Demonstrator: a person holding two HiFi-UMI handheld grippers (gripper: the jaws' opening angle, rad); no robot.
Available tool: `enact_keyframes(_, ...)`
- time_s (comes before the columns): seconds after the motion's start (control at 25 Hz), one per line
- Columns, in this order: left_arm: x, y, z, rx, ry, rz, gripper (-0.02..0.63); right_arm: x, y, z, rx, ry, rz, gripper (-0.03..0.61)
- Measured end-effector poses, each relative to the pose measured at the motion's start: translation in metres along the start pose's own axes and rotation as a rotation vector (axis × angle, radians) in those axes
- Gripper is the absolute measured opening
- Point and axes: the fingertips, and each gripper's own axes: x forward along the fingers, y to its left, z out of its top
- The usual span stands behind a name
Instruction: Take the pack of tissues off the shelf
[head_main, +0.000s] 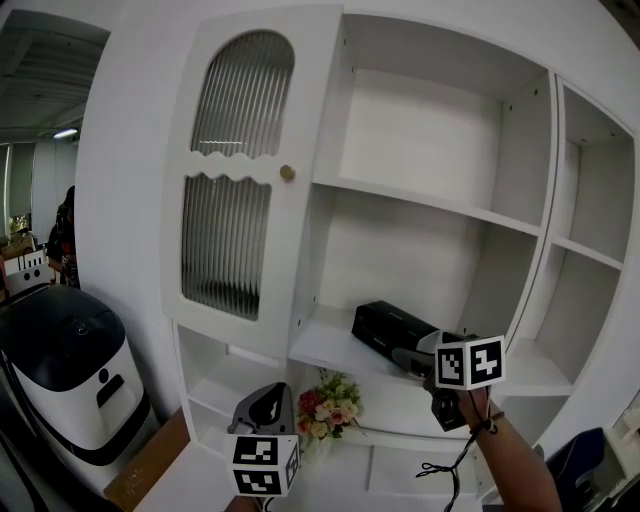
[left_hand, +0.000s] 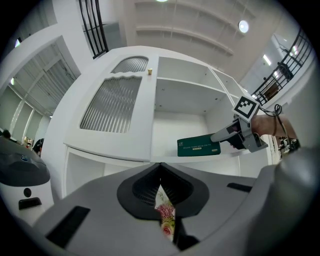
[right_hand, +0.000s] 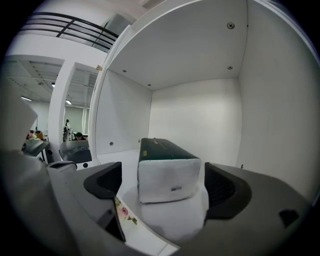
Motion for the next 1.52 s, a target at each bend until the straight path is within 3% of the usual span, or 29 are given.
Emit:
enact_keyframes(0.88,0.006,-0.003,0.008,0.005,-0.014,-0.005,0.014,0.04,-0.008,-0.003,-0.056,0.118,0.069,0.548)
enact_keyframes(1.52,0.007,-0.004,-0.001,0.005,0.009,-0.002,0.014,0.044,-0.003,-0.003,-0.049,0.086,0.076,0.476)
